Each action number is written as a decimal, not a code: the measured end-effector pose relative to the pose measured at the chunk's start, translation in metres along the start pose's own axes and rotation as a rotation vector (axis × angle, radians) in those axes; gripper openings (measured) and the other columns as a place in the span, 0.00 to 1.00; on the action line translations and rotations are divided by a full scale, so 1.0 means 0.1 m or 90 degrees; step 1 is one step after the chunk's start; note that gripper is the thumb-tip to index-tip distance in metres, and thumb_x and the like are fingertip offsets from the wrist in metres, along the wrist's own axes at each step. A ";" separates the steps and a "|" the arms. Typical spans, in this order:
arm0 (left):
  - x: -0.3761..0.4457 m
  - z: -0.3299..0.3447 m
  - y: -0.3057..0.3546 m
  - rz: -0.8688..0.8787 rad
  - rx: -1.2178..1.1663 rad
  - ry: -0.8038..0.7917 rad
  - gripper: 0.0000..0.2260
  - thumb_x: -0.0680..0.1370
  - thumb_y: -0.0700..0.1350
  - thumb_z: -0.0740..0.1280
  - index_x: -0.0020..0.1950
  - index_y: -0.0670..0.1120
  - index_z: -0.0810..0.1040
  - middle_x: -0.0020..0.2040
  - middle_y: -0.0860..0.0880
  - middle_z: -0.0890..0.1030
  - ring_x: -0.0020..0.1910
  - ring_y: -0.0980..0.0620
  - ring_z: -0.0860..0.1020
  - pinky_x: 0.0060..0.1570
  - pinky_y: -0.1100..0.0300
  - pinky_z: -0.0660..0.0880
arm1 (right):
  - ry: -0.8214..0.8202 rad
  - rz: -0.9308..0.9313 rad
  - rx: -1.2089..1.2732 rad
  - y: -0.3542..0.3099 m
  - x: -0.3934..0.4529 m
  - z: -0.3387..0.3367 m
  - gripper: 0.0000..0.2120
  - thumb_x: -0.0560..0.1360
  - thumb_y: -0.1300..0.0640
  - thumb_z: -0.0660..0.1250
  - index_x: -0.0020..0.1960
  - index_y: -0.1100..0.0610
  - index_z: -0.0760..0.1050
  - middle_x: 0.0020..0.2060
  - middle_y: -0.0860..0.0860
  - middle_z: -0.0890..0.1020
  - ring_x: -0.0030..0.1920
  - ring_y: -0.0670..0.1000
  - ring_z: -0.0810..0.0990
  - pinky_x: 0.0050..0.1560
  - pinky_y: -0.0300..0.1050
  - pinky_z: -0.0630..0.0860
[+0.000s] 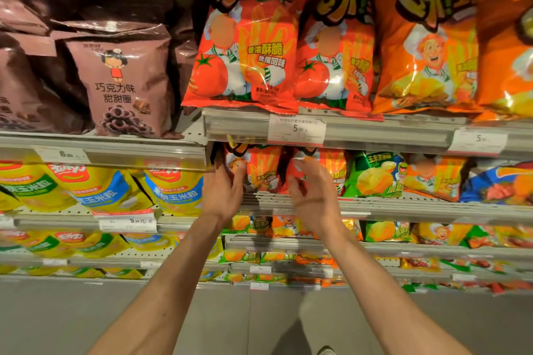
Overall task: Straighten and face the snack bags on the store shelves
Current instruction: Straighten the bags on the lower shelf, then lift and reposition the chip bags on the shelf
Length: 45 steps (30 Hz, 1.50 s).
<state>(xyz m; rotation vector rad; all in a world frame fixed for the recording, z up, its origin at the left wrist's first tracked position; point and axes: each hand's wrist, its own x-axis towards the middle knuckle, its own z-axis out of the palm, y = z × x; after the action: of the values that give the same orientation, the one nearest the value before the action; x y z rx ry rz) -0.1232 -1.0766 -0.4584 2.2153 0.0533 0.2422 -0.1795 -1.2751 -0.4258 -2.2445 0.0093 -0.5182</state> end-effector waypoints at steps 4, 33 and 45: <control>-0.11 0.07 0.01 0.018 -0.046 0.003 0.29 0.79 0.70 0.59 0.71 0.53 0.66 0.46 0.40 0.80 0.48 0.40 0.78 0.47 0.44 0.77 | 0.041 -0.085 -0.280 0.32 -0.01 -0.16 0.22 0.76 0.58 0.71 0.69 0.56 0.72 0.71 0.59 0.70 0.75 0.62 0.64 0.73 0.59 0.66; -1.14 0.11 0.57 -0.090 -0.345 -0.053 0.03 0.82 0.42 0.68 0.54 0.46 0.82 0.48 0.48 0.85 0.51 0.51 0.83 0.51 0.60 0.78 | 0.099 0.392 0.226 0.66 -0.79 -1.33 0.08 0.80 0.64 0.65 0.50 0.55 0.81 0.47 0.53 0.86 0.54 0.55 0.84 0.62 0.54 0.79; -1.21 1.16 1.57 -0.079 -0.328 -0.051 0.04 0.82 0.44 0.69 0.56 0.50 0.82 0.51 0.52 0.85 0.52 0.54 0.83 0.54 0.53 0.79 | 0.130 0.354 0.226 1.60 -0.38 -2.32 0.08 0.80 0.66 0.62 0.51 0.61 0.80 0.40 0.48 0.84 0.41 0.48 0.81 0.46 0.40 0.77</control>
<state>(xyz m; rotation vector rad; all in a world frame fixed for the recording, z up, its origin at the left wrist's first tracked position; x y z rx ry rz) -0.2268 -1.2780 -0.4216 1.6990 0.0757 0.0837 -0.2741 -1.5437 -0.4200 -1.7317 0.5843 -0.4004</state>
